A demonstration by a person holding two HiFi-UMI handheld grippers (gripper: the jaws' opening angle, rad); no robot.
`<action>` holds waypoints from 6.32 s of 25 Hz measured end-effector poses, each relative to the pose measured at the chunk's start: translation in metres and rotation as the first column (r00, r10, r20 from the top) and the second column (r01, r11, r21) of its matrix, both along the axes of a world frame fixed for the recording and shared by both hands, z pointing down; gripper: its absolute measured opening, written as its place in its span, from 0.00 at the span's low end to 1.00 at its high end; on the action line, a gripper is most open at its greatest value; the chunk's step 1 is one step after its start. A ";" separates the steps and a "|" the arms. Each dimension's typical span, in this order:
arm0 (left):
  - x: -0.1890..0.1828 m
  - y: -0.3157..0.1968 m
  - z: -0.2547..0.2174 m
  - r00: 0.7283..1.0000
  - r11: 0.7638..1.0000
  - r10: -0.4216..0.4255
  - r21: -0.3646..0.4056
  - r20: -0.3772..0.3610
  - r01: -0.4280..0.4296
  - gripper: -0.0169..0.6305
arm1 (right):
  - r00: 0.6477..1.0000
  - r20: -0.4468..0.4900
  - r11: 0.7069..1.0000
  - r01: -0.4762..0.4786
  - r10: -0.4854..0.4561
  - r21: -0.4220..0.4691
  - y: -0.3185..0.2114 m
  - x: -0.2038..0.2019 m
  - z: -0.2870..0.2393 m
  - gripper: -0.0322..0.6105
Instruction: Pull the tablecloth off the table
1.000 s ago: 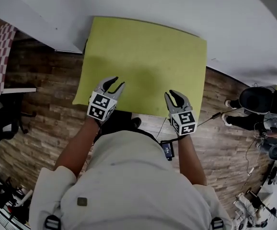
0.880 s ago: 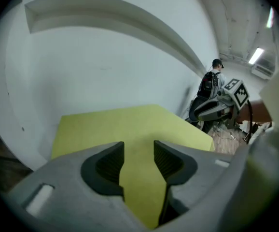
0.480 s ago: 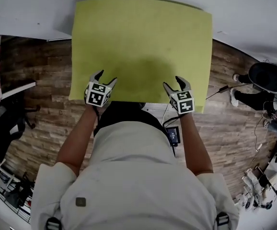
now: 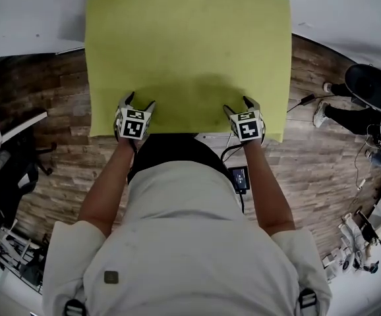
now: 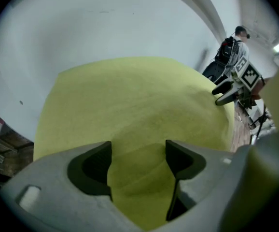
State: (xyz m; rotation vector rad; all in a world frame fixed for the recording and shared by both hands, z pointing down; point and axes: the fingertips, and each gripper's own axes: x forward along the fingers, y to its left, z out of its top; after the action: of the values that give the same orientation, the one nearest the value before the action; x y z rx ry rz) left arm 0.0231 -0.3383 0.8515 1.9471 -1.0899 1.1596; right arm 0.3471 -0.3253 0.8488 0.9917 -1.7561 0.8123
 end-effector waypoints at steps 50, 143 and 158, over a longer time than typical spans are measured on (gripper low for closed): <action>0.032 0.041 -0.325 0.910 0.850 0.142 0.520 -0.388 0.089 0.03 | 0.941 0.289 0.788 -0.043 -0.174 0.615 0.041 -0.060 -0.327 0.07; -0.054 0.536 -0.496 0.735 0.611 0.537 0.792 -0.414 -0.001 0.03 | 0.966 0.252 0.463 -0.197 -0.061 0.864 0.597 -0.201 -0.471 0.08; -0.060 0.545 -0.482 0.749 0.628 0.527 0.778 -0.401 -0.026 0.04 | 0.966 0.247 0.467 -0.185 -0.073 0.864 0.605 -0.206 -0.472 0.08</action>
State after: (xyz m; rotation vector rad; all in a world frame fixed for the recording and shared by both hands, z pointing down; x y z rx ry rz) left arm -0.0367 0.2067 0.3698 2.9421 -0.9480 0.0794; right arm 0.1409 0.2794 0.3766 1.6814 -2.4478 -0.0655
